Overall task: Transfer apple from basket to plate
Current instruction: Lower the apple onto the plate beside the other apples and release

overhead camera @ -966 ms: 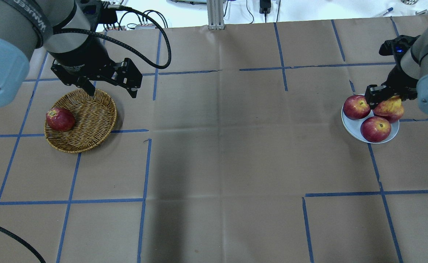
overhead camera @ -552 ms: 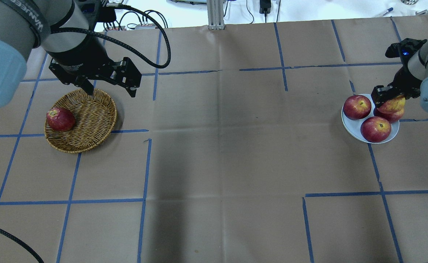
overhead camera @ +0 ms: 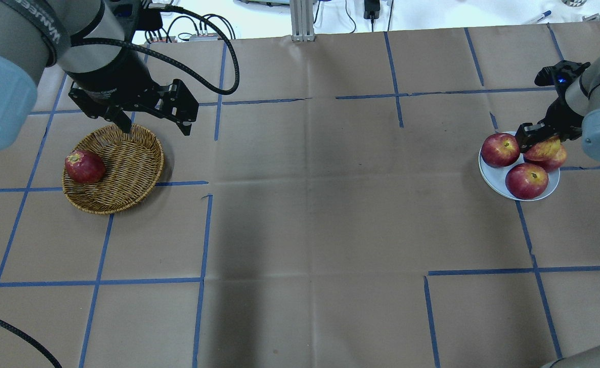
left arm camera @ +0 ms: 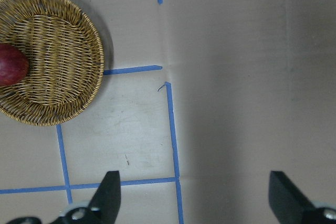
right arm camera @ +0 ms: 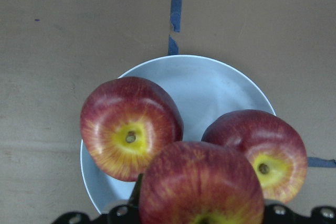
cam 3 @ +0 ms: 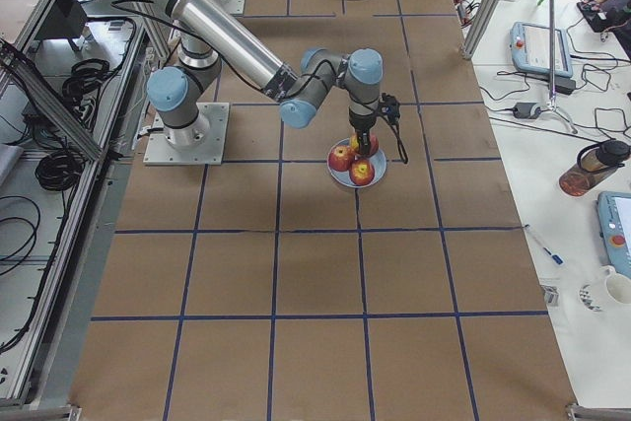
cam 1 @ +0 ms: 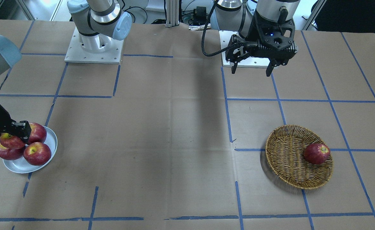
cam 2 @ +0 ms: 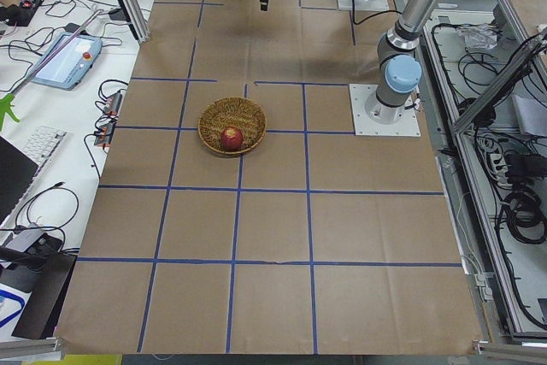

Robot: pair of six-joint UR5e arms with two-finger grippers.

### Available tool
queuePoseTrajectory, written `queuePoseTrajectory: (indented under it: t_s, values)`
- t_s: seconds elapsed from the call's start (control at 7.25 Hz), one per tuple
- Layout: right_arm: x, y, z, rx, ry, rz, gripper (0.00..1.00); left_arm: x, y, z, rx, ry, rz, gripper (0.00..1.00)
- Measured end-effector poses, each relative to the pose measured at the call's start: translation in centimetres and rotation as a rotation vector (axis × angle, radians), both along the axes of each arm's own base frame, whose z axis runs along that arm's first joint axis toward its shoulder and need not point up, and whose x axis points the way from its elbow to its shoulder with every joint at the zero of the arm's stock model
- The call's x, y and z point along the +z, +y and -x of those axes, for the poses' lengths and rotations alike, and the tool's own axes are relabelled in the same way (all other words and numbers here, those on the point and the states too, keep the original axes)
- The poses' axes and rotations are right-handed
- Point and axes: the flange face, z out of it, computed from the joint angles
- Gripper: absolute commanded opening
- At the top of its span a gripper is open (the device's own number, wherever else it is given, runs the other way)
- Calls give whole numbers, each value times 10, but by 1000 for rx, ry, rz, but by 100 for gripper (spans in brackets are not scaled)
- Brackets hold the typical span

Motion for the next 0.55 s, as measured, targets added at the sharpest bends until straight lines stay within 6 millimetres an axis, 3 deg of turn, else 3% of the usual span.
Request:
queuePoseTrajectory:
  t_s: [0.28,0.55]
  values:
    - [-9,0,2,-1,0,-19,100,-1,0,0,-1,0,-2,99]
    - [-8,0,6,-6,3,-24,100,-1,0,1,-2,0,-2,99]
